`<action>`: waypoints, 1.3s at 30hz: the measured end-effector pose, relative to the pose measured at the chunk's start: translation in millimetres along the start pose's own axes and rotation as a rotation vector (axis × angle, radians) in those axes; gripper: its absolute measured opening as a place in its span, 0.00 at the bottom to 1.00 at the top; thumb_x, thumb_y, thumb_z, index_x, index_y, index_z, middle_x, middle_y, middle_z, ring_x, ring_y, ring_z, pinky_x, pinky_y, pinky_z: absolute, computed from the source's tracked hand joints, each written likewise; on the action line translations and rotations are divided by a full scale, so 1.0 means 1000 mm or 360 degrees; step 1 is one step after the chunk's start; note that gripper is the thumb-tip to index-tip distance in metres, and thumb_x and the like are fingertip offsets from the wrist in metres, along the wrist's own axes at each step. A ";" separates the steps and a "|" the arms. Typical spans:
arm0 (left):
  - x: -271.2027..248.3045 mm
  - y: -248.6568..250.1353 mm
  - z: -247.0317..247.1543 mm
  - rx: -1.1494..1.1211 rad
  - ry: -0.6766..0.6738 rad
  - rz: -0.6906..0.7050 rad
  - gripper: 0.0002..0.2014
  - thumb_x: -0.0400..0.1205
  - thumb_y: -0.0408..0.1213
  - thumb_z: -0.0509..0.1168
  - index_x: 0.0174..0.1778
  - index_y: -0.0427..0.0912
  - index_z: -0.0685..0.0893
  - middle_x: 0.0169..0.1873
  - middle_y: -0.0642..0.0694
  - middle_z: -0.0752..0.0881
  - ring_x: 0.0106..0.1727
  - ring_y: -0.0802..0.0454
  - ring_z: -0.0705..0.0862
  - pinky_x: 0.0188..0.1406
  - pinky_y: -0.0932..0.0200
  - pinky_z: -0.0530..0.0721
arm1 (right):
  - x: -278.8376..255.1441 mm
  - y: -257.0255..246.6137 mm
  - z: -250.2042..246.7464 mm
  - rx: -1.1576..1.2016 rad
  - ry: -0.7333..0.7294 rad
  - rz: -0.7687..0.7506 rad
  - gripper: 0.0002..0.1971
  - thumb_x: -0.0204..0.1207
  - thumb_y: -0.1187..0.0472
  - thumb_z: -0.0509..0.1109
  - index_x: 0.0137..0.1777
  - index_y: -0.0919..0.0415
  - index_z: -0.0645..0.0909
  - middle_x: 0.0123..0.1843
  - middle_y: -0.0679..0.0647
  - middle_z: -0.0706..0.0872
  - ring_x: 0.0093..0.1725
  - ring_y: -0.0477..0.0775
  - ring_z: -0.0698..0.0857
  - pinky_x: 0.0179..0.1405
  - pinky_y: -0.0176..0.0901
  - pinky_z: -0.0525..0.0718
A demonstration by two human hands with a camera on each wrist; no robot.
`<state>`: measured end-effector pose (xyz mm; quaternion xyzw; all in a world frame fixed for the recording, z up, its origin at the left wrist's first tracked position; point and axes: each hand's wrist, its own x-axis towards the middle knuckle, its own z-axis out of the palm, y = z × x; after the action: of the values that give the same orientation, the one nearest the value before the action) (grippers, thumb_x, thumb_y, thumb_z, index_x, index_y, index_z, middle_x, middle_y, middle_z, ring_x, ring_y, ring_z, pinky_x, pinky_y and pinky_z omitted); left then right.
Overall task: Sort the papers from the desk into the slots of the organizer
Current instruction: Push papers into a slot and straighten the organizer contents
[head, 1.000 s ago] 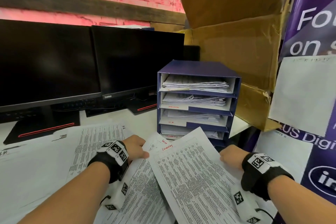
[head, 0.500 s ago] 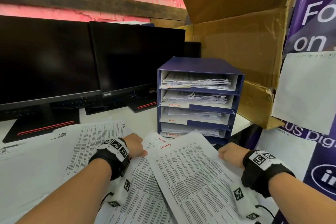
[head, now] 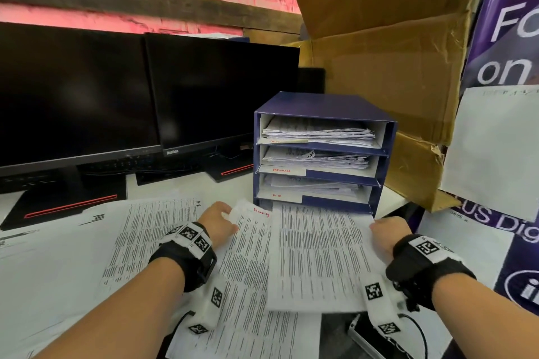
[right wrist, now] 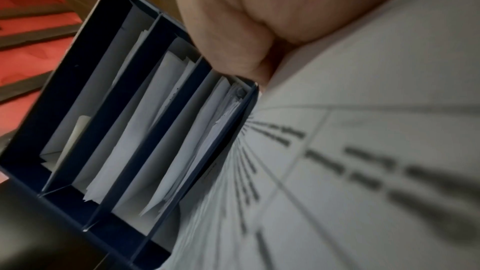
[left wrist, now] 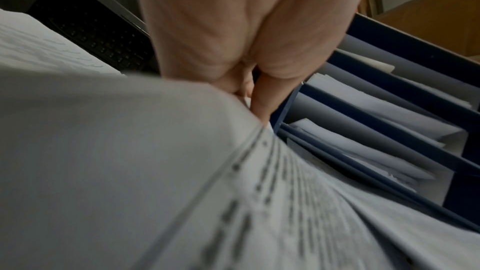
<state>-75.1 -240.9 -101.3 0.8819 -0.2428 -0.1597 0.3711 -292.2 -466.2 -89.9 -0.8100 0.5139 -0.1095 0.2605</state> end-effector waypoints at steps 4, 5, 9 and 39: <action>-0.001 -0.004 0.004 -0.0228 -0.0024 0.0060 0.17 0.79 0.22 0.62 0.52 0.51 0.72 0.53 0.33 0.86 0.46 0.40 0.86 0.44 0.49 0.86 | 0.003 -0.018 0.000 -0.0017 0.0062 0.0075 0.16 0.83 0.60 0.60 0.69 0.61 0.77 0.69 0.55 0.82 0.69 0.56 0.81 0.65 0.44 0.78; -0.001 -0.005 0.004 -0.0225 -0.0023 0.0086 0.16 0.79 0.21 0.61 0.47 0.50 0.77 0.56 0.35 0.86 0.51 0.41 0.86 0.51 0.50 0.85 | 0.005 -0.021 0.002 0.0040 0.0052 0.0036 0.17 0.83 0.60 0.60 0.69 0.61 0.76 0.70 0.56 0.82 0.70 0.56 0.80 0.66 0.44 0.77; -0.001 -0.002 0.010 -0.0265 -0.0005 0.0074 0.13 0.82 0.22 0.60 0.44 0.39 0.89 0.58 0.42 0.85 0.60 0.48 0.81 0.60 0.62 0.76 | 0.009 -0.027 0.016 0.0632 -0.0087 0.0200 0.21 0.85 0.58 0.59 0.74 0.69 0.69 0.68 0.64 0.81 0.68 0.65 0.81 0.60 0.53 0.81; -0.011 -0.012 -0.006 -0.0329 0.0017 0.0192 0.18 0.76 0.16 0.65 0.24 0.41 0.76 0.28 0.46 0.81 0.37 0.53 0.82 0.43 0.64 0.81 | 0.027 0.009 0.018 0.0698 -0.0289 0.0200 0.16 0.78 0.69 0.67 0.63 0.75 0.79 0.52 0.72 0.85 0.46 0.66 0.84 0.57 0.64 0.86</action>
<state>-78.4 -224.2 -104.7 0.8235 -0.2758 -0.1566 0.4703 -278.6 -487.5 -112.4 -0.7069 0.5018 -0.1289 0.4816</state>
